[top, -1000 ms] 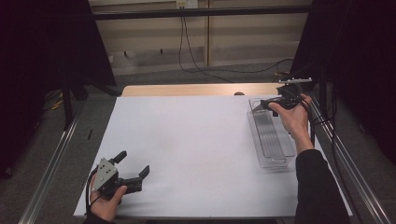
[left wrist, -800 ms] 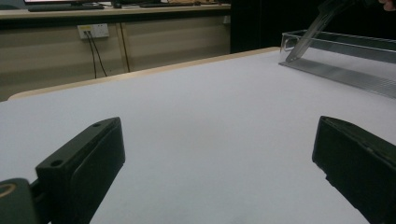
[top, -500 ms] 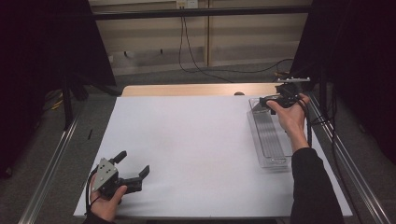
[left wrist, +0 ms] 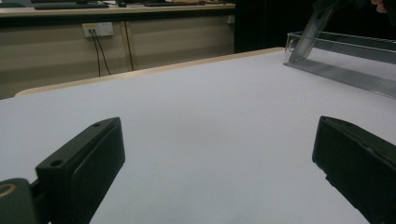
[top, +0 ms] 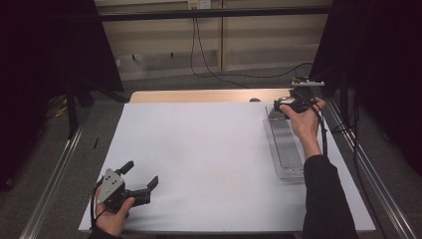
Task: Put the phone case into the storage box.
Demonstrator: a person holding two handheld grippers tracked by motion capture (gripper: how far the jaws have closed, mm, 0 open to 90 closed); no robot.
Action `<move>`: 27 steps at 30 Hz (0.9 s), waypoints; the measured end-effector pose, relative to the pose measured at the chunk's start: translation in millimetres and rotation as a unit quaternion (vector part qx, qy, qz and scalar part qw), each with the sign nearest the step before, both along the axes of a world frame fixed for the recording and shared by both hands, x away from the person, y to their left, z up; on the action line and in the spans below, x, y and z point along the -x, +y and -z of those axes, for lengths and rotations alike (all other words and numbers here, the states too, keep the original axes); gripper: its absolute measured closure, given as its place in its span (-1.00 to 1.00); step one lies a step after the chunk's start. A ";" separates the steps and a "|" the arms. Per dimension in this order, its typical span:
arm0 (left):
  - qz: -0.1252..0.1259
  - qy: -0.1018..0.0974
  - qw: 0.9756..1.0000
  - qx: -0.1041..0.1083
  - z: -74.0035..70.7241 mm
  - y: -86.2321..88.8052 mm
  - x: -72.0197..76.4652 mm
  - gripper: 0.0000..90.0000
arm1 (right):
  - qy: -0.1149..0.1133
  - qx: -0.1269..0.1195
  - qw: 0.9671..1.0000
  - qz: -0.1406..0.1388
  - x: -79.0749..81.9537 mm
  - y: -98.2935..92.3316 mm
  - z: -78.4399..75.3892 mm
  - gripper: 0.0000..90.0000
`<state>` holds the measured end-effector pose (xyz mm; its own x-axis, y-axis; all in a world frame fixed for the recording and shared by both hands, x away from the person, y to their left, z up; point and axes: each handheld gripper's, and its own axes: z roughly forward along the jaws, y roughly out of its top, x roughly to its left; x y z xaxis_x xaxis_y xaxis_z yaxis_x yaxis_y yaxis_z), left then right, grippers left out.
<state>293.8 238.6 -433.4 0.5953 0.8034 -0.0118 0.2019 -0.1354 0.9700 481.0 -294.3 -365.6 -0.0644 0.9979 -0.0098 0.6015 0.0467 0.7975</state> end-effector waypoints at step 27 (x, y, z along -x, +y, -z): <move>0.007 0.004 1.000 -0.004 1.1 -1.3 -0.6 -0.95 | -0.039 0.007 0.999 0.026 -16.7 9.9 6.2 -0.74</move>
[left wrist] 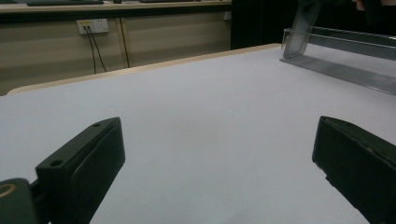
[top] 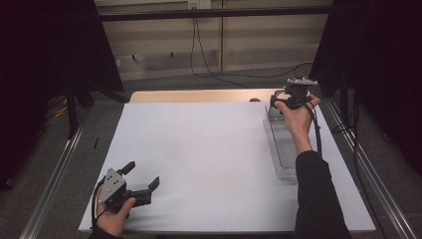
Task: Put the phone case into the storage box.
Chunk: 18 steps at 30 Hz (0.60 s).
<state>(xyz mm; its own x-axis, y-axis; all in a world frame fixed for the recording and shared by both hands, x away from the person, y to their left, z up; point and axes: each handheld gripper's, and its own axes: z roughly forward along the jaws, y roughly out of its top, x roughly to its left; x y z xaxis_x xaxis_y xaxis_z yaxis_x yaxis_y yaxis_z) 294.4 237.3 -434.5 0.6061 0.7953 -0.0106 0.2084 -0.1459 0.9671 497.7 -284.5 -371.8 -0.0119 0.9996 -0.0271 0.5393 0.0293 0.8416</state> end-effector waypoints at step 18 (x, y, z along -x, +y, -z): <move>0.000 0.001 1.000 -0.001 0.4 -0.5 -0.4 -0.95 | -0.024 -0.006 1.000 0.005 -6.3 -0.4 5.5 -0.75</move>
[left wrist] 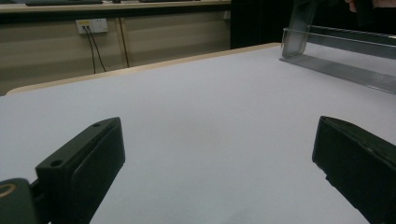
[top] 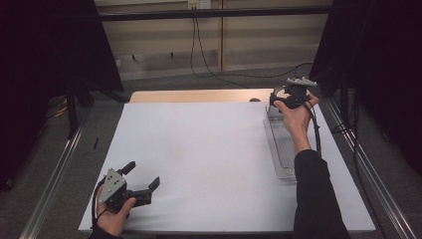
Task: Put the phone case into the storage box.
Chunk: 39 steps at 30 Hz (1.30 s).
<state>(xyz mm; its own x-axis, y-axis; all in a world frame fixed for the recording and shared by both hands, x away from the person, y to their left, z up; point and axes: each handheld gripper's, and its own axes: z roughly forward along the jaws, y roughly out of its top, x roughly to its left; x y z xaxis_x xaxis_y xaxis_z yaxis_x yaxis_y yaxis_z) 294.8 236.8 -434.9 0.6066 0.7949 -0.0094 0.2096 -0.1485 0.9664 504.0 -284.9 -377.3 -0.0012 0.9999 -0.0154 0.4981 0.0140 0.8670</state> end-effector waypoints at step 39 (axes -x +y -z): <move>-0.002 -0.001 1.000 -0.007 0.0 0.2 0.1 -0.95 | -0.014 -0.043 0.999 -0.024 -2.5 -6.4 -2.2 -0.97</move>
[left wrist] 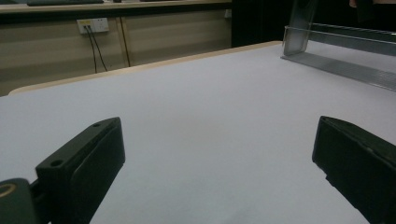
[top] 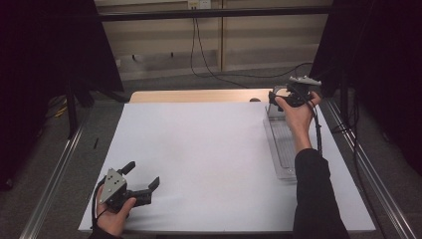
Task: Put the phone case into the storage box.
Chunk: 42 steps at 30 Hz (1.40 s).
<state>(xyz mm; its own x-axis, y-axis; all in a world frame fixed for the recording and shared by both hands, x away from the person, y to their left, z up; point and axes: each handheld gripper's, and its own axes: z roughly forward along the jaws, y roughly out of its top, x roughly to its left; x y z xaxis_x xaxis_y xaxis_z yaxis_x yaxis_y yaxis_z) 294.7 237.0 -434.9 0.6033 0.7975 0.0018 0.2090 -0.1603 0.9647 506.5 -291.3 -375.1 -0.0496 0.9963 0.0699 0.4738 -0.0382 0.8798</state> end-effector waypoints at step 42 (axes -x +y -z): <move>-0.002 -0.002 1.000 0.002 -0.5 0.4 0.2 -0.94 | -0.084 -0.012 0.996 -0.012 5.3 -5.7 -28.8 -1.00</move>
<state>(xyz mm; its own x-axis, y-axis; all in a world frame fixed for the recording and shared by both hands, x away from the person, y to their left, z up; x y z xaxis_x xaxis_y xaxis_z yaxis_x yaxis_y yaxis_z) 294.5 237.4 -434.4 0.6000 0.8000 -0.0003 0.2067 -0.1547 0.9661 501.2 -296.9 -346.3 -0.0860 0.9929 0.0819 0.3206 -0.0502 0.9459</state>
